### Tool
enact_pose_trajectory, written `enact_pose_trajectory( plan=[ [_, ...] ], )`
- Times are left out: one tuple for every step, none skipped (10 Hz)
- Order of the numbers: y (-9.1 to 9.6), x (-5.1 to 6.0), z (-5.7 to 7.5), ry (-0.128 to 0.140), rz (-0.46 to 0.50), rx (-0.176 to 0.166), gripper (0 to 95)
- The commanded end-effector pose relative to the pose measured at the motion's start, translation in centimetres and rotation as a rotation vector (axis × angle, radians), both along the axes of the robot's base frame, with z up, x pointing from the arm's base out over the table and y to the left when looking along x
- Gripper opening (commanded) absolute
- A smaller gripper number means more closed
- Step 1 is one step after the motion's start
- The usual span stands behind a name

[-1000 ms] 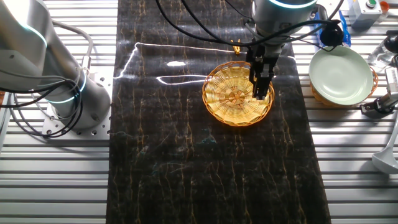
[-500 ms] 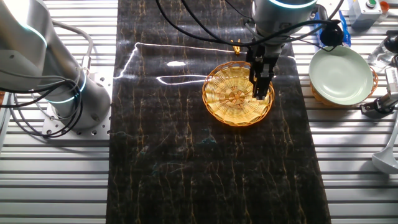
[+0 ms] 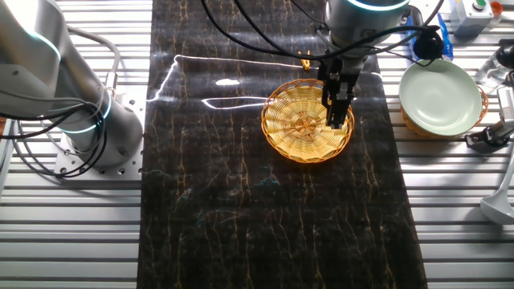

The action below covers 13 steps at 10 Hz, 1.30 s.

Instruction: Use a clamp

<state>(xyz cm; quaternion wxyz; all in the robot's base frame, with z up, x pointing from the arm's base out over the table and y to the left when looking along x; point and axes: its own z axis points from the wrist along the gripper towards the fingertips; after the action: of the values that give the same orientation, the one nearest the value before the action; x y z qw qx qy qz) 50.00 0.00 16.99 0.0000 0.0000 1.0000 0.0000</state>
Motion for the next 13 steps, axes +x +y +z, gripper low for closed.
enact_pose_trajectory(
  plan=[
    [0.00, 0.00, 0.00, 0.003, 0.317, 0.091, 0.0],
    [0.00, 0.00, 0.00, 0.006, 0.318, 0.085, 0.0],
    [0.00, 0.00, 0.00, 0.006, 0.317, 0.085, 0.0],
    [0.00, 0.00, 0.00, 0.006, 0.317, 0.085, 0.0],
    [0.00, 0.00, 0.00, 0.006, 0.315, 0.085, 0.0],
    [0.00, 0.00, 0.00, 0.006, 0.314, 0.085, 0.0],
    [0.00, 0.00, 0.00, 0.007, 0.312, 0.085, 0.0],
    [0.00, 0.00, 0.00, 0.009, 0.311, 0.085, 0.0],
    [0.00, 0.00, 0.00, 0.012, 0.321, 0.086, 0.0],
    [0.00, 0.00, 0.00, 0.014, 0.343, 0.086, 0.0],
    [0.00, 0.00, 0.00, 0.014, 0.352, 0.084, 0.0],
    [0.00, 0.00, 0.00, 0.014, 0.357, 0.083, 0.0],
    [0.09, 0.03, -0.03, 0.018, 0.365, 0.062, 0.0]
  ],
)
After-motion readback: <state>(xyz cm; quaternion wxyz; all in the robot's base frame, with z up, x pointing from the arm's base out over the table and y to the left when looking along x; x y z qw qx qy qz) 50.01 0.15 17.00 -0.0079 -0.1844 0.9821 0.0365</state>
